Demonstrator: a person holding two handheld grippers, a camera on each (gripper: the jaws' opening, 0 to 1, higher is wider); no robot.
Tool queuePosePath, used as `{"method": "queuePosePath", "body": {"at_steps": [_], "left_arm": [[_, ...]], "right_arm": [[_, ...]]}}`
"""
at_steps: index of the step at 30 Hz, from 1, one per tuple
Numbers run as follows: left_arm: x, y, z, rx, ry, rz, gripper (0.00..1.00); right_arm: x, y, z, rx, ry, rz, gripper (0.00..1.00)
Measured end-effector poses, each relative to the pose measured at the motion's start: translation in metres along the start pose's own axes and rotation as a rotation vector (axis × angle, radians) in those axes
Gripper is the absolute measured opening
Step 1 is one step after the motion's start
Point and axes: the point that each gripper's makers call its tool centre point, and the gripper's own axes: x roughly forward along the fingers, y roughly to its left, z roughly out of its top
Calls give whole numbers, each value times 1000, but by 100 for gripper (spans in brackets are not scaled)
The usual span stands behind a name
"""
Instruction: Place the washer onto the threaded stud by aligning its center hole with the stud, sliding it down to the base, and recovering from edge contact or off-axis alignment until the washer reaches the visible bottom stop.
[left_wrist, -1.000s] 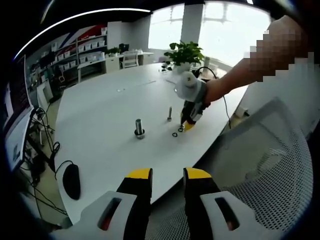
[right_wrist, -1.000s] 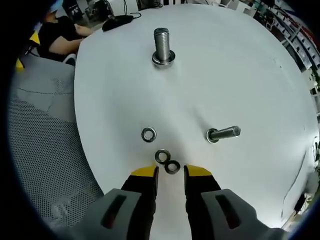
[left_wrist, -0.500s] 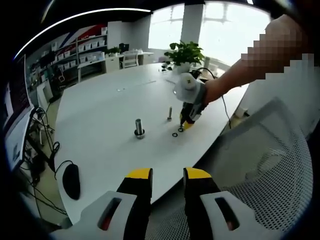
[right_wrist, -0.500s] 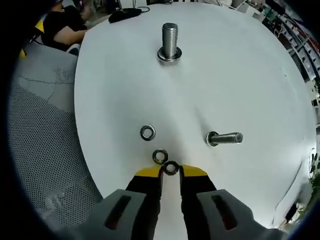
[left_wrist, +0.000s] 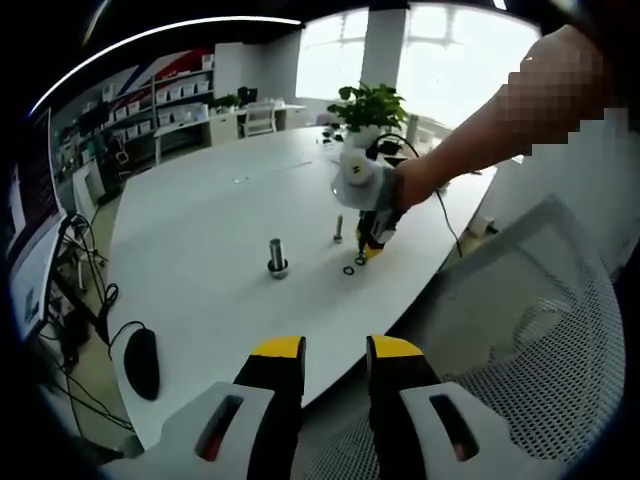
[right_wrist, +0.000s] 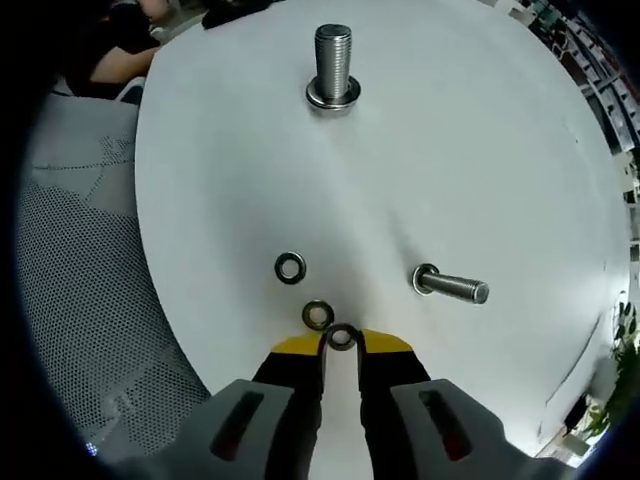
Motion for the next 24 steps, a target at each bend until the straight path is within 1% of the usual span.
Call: {"method": "queuePosePath", "body": {"at_steps": [1,3,4,6,7,8,9,12,15,17,19,20,22,24], "left_arm": [[0,0,0,1,1,-1,22],[1,0,-1,2,4,-2,22],[0,0,-1,2,1,-1,22],[0,0,0,-1,-3,0,22],[0,1,1,-2,-5,1,22],[0,1,0,-2,-5,1,22],[0,1,0,-2,-4,1,22],[0,-1,1,1,-5,0,22],[0,-1,1,2,-3,-3,22],[0,-1,0,4,-4,-5,22],[0,-1,1,2,-6,-6,22],[0,0,1,2,-6,-5,22],[0,-1,1,2,-7,-5,22],[1,-1,1,2,-9,-6,22]], "right_arm": [[0,0,0,14,-18,-7,14],[-7,7,-1,25,-60,-15,14],[0,-1,-2,47,-75,-16,14],[0,-2,-3,78,-95,-14,14],[0,-2,-3,86,-99,-16,14],[-5,5,-5,88,-103,-18,13],[-6,6,-5,92,-105,-19,13],[-5,4,-6,121,-96,-24,13],[0,1,-7,96,-73,-33,13],[2,-5,-11,109,-74,-35,13],[-5,-8,-14,145,-82,-42,13],[-14,-4,-13,168,-95,-37,13],[-22,-4,-11,179,-109,-43,13],[-29,-8,-9,180,-120,-52,13]]}}
